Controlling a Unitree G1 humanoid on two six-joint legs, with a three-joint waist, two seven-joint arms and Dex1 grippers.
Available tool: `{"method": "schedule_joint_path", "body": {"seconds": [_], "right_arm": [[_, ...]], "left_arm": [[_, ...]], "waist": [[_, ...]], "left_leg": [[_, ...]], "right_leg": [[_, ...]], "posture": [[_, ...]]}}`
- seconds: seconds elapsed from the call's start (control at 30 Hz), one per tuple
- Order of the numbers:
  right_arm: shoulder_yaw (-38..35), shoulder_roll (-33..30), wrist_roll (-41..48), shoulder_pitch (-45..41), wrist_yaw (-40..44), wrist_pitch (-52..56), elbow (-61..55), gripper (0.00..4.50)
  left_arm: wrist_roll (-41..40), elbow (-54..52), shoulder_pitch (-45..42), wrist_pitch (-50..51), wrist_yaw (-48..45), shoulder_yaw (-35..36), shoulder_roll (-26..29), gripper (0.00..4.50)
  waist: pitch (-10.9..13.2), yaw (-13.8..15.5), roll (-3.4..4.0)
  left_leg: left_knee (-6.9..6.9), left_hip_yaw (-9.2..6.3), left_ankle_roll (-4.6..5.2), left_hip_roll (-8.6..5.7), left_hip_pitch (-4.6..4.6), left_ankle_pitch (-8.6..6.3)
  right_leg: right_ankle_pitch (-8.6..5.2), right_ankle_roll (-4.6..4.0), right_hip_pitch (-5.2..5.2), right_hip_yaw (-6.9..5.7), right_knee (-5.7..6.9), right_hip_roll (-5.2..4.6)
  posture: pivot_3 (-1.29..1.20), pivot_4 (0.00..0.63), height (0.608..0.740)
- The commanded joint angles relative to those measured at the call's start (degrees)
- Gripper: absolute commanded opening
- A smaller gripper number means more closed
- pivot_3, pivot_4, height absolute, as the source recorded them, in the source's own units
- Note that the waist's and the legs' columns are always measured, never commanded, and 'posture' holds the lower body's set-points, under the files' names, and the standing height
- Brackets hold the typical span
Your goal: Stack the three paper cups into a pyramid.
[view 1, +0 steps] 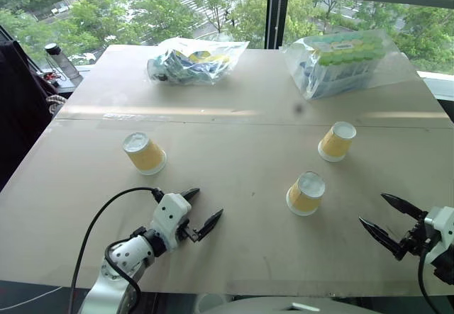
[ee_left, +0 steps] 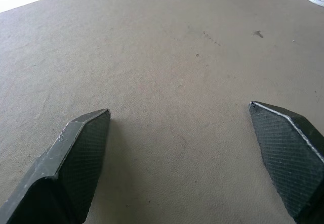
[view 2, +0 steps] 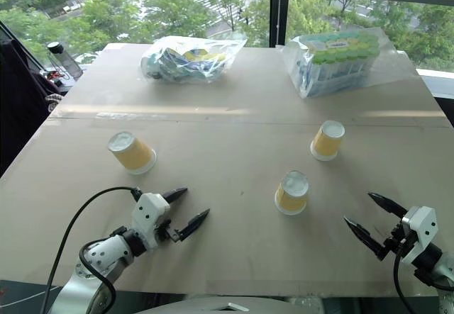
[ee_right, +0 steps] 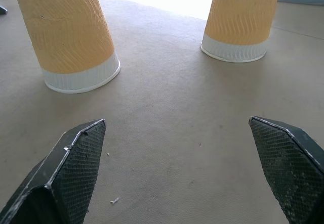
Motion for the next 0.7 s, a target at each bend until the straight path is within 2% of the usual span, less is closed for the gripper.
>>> {"method": "schedule_joint_path", "body": {"seconds": [0.03, 0.2, 0.7], "right_arm": [[0.76, 0.81, -0.25, -0.03, -0.57, -0.81, -2.57, 4.50], [1.11, 1.61, -0.50, 1.06, -0.89, -1.22, -3.89, 4.50], [1.02, 0.62, -0.11, 1.28, -0.40, -2.07, -3.21, 4.50]], "left_arm": [[0.42, 0.28, 1.63, -1.06, -1.03, 0.89, 1.27, 4.49], [-0.45, 0.51, 2.42, -2.15, -3.09, 2.18, 3.30, 4.49], [-0.31, 2.11, 2.00, -3.44, -3.25, 1.69, 3.16, 4.49]], "waist": [[0.01, -0.01, -0.01], [0.08, -0.08, 0.02], [0.12, -0.06, -0.04]], "left_leg": [[0.00, 0.00, 0.00, 0.00, 0.00, 0.00], [-0.04, 0.01, 0.00, 0.05, 0.00, 0.00], [-0.03, 0.03, 0.00, 0.03, 0.00, 0.00]], "right_leg": [[0.00, 0.00, 0.00, 0.00, 0.00, 0.00], [-0.01, 0.01, -0.03, 0.00, 0.00, 0.03], [-0.03, 0.03, -0.03, -0.01, 0.00, -0.02]], "posture": [[0.00, 0.150, 0.740], [0.00, 0.150, 0.740], [0.00, 0.150, 0.740]]}}
